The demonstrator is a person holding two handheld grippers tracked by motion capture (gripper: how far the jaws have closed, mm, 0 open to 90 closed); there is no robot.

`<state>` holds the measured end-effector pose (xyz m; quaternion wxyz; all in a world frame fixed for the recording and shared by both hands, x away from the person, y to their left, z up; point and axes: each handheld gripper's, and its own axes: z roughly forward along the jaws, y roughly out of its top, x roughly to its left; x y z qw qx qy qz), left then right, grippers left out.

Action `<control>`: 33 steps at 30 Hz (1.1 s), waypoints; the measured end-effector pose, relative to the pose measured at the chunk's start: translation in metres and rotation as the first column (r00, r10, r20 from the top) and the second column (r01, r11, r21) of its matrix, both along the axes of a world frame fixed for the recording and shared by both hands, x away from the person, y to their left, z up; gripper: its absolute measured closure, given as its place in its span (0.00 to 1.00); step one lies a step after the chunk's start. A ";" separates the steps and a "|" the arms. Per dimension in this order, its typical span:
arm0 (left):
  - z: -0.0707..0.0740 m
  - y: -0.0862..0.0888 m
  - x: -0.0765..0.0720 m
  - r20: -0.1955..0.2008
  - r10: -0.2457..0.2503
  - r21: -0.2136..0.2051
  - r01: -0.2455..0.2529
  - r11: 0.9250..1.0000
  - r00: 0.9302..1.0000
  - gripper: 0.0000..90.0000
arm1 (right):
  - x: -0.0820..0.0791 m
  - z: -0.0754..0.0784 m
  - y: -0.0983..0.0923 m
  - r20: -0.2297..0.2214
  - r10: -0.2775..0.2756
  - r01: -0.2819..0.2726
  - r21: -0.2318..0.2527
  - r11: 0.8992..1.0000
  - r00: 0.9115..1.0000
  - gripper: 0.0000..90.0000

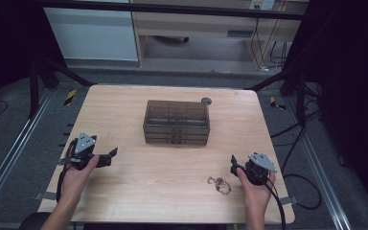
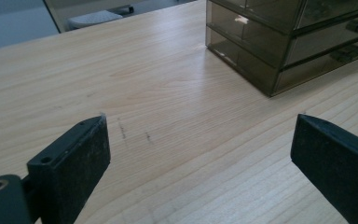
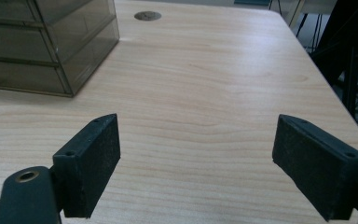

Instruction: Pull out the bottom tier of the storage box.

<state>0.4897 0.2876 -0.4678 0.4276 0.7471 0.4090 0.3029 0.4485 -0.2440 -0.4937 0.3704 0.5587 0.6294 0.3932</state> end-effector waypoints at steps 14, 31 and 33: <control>0.001 -0.004 -0.005 -0.011 -0.040 -0.009 0.039 0.999 0.999 0.05 | -0.008 0.040 0.014 -0.075 0.080 -0.083 -0.034 0.996 0.994 0.32; 0.008 0.003 -0.007 -0.019 -0.059 -0.057 0.057 0.997 0.998 0.05 | 0.041 0.075 0.118 -0.218 0.098 -0.109 -0.038 0.993 0.971 0.22; 0.007 0.006 -0.007 -0.023 -0.056 -0.056 0.054 0.997 0.998 0.05 | 0.045 0.072 0.129 -0.230 0.102 -0.114 -0.041 0.993 0.968 0.25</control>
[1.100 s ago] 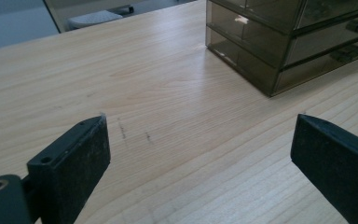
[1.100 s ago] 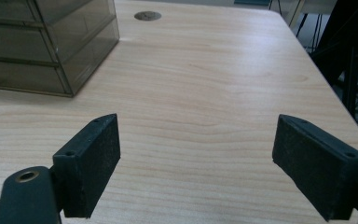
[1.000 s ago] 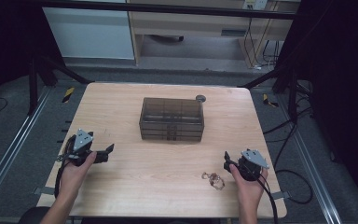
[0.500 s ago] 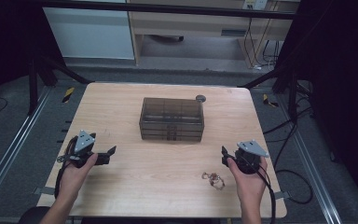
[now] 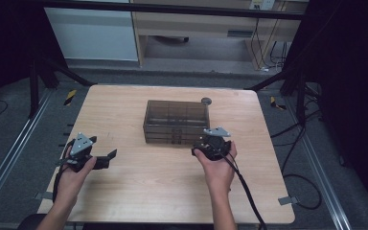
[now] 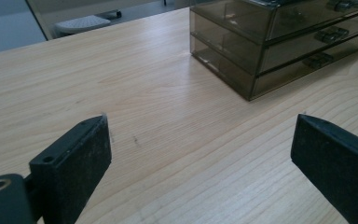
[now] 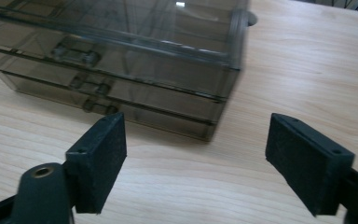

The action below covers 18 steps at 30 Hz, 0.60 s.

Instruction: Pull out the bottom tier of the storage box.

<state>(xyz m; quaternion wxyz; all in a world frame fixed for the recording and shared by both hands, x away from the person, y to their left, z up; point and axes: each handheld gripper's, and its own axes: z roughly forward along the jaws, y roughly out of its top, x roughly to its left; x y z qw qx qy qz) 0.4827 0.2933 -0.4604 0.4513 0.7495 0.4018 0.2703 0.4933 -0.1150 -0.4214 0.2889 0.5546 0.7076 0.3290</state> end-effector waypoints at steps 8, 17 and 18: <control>-0.002 -0.004 0.005 -0.019 -0.023 0.051 0.024 0.998 1.000 0.05 | 0.007 -0.008 0.030 -0.024 -0.021 0.022 0.049 0.999 0.999 0.31; -0.003 -0.011 0.005 -0.032 -0.057 0.082 0.059 0.995 0.998 0.05 | 0.016 -0.032 0.056 -0.083 -0.036 0.040 0.052 0.998 0.996 0.38; -0.003 -0.011 0.005 -0.029 -0.056 0.080 0.059 0.995 0.998 0.05 | 0.018 -0.035 0.058 -0.090 -0.037 0.042 0.052 0.998 0.995 0.38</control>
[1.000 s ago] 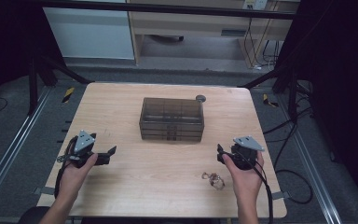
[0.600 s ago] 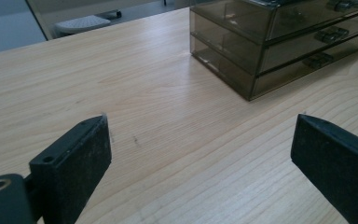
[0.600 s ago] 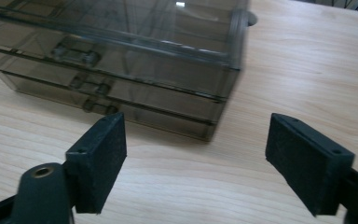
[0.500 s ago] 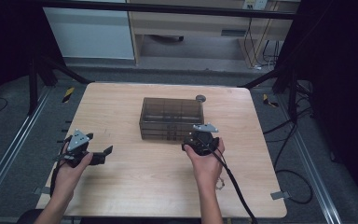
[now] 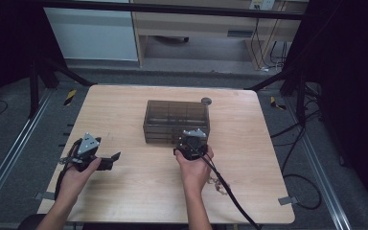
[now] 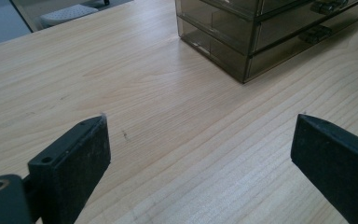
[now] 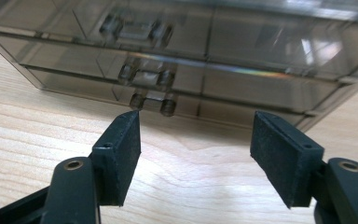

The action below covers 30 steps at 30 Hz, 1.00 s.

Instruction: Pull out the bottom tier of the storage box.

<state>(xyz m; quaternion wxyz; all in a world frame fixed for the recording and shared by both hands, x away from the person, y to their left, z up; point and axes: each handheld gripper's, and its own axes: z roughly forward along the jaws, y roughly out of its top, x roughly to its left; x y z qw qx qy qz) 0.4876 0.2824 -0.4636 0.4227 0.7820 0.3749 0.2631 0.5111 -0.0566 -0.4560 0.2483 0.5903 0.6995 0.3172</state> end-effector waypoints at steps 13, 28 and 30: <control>0.001 0.003 0.001 -0.009 0.000 -0.025 -0.001 1.000 1.000 0.05 | 0.019 -0.019 0.033 -0.078 -0.067 0.070 0.037 0.997 0.995 0.46; 0.002 0.004 0.002 -0.012 -0.007 -0.029 0.006 1.000 1.000 0.06 | 0.034 -0.024 0.048 -0.119 -0.091 0.092 0.003 0.996 0.989 0.50; 0.002 0.004 0.001 -0.012 -0.010 -0.029 0.010 1.000 1.000 0.06 | 0.036 -0.024 0.050 -0.129 -0.105 0.105 -0.004 0.994 0.986 0.50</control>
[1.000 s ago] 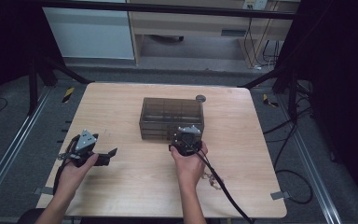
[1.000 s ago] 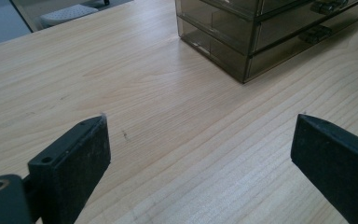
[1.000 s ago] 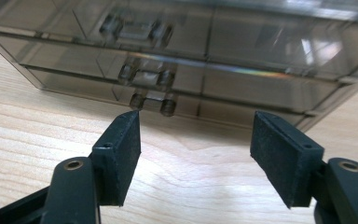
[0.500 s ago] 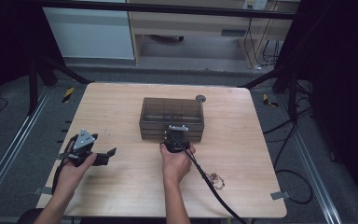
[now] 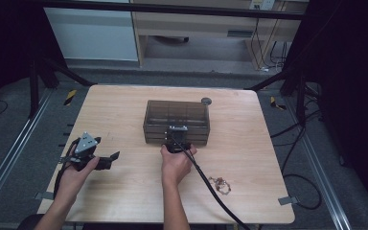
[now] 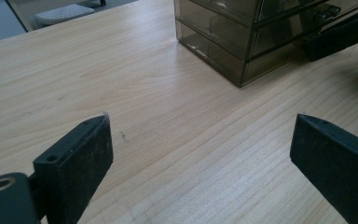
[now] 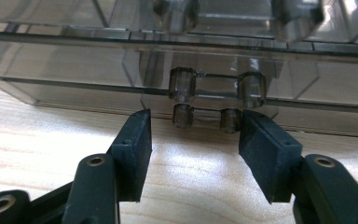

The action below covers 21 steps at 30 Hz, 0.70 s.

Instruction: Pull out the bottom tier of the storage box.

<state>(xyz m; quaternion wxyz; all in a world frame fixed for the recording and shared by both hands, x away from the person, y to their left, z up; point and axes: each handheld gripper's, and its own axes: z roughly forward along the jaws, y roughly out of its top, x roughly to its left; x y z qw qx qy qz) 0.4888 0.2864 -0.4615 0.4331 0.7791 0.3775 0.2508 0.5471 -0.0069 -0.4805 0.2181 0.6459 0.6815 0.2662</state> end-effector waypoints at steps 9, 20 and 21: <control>0.001 -0.001 0.000 0.001 -0.004 -0.006 0.004 1.000 1.000 0.07 | 0.004 -0.003 -0.001 -0.032 -0.025 0.025 -0.005 1.000 0.999 0.57; 0.001 0.000 0.000 -0.001 -0.005 -0.007 0.005 1.000 1.000 0.07 | 0.005 -0.006 -0.001 -0.047 -0.046 0.046 0.002 0.999 0.998 0.62; 0.002 0.000 0.000 0.000 -0.006 -0.008 0.006 1.000 1.000 0.07 | 0.005 -0.006 -0.001 -0.047 -0.045 0.045 0.004 0.999 0.998 0.62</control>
